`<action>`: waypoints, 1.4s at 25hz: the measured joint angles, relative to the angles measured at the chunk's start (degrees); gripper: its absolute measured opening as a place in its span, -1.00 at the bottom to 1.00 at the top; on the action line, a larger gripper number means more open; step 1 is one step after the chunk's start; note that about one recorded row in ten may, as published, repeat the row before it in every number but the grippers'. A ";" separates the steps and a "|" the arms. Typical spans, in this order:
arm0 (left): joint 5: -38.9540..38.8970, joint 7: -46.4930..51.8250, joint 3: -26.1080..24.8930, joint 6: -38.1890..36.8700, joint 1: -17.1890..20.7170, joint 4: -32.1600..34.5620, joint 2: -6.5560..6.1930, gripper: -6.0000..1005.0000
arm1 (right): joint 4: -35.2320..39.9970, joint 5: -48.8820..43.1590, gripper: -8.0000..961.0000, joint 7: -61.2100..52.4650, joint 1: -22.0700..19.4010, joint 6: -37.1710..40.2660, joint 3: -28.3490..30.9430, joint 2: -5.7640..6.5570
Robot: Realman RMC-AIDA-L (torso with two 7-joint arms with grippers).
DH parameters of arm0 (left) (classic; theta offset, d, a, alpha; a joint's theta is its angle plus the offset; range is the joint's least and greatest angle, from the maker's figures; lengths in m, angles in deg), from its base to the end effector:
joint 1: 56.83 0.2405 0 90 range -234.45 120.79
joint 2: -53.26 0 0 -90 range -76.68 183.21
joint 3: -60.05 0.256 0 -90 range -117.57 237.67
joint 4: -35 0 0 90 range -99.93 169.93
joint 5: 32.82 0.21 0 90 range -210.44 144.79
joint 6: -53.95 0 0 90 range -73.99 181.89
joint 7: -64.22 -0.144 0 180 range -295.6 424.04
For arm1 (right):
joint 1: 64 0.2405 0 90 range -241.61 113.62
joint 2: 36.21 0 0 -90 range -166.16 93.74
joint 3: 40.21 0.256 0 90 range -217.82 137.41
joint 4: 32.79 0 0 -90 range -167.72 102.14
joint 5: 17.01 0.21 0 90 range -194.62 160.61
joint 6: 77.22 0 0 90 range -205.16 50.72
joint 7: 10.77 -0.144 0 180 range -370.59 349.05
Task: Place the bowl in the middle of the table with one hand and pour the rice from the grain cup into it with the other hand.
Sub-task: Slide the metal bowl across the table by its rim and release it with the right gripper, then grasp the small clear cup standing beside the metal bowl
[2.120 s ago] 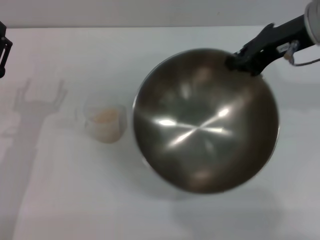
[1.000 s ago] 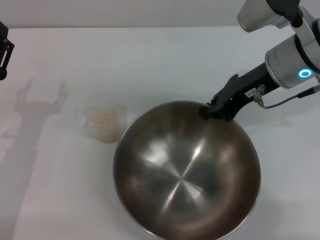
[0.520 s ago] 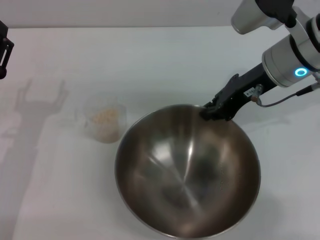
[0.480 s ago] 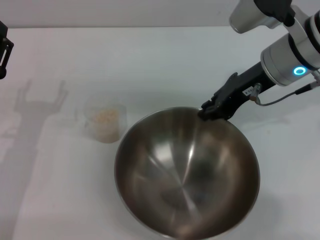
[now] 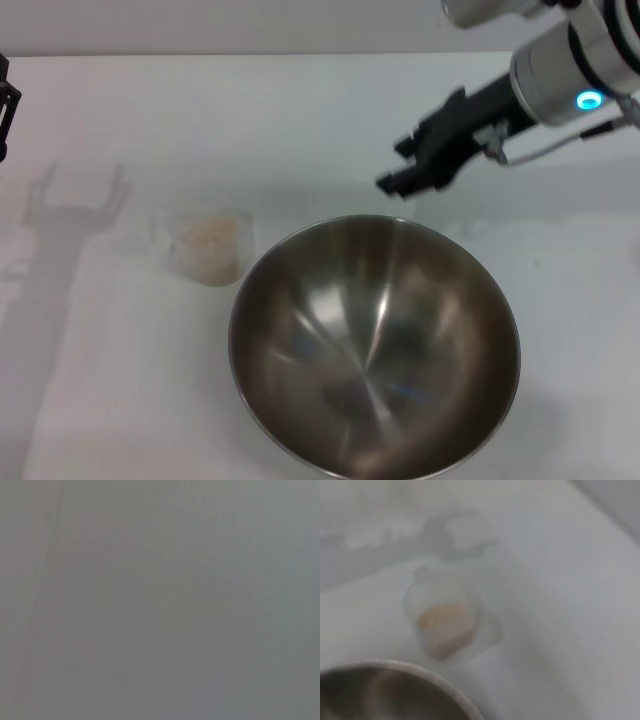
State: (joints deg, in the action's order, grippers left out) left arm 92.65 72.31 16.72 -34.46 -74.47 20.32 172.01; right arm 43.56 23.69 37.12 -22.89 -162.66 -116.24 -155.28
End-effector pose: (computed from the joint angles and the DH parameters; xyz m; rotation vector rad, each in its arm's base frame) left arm -0.3071 0.2844 0.0124 -1.4119 -0.3577 -0.9804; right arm 0.1204 0.3791 -0.0001 -2.7815 0.4868 -0.2447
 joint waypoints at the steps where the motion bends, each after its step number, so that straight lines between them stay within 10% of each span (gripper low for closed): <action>1: -0.02 0.00 0.00 -0.02 0.08 0.00 0.00 0.63 | 1.38 0.12 -0.06 0.03 -0.42 1.53 -0.16 -0.06; 8: -0.06 0.00 0.01 -0.31 0.67 0.00 0.00 0.63 | 10.27 -4.66 0.04 0.43 -8.36 26.71 -10.03 -0.13; 17: 0.23 0.61 0.38 -0.45 1.46 0.00 -0.04 0.63 | 9.06 -17.41 0.04 -1.37 -24.10 80.47 -29.50 -0.60; 24: 0.35 0.96 0.59 -0.87 1.64 -0.04 -0.08 0.63 | -18.65 -8.09 0.04 -14.00 -25.83 136.21 -39.94 -0.51; 35: 0.57 2.34 6.14 -1.69 4.09 0.04 -0.34 0.62 | -52.10 -5.33 0.04 -57.24 -23.41 164.48 -41.91 -0.30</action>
State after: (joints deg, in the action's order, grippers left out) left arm 93.22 74.65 22.86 -36.15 -70.38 20.36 171.66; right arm -8.54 18.36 -20.12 -46.29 1.82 -158.16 -155.58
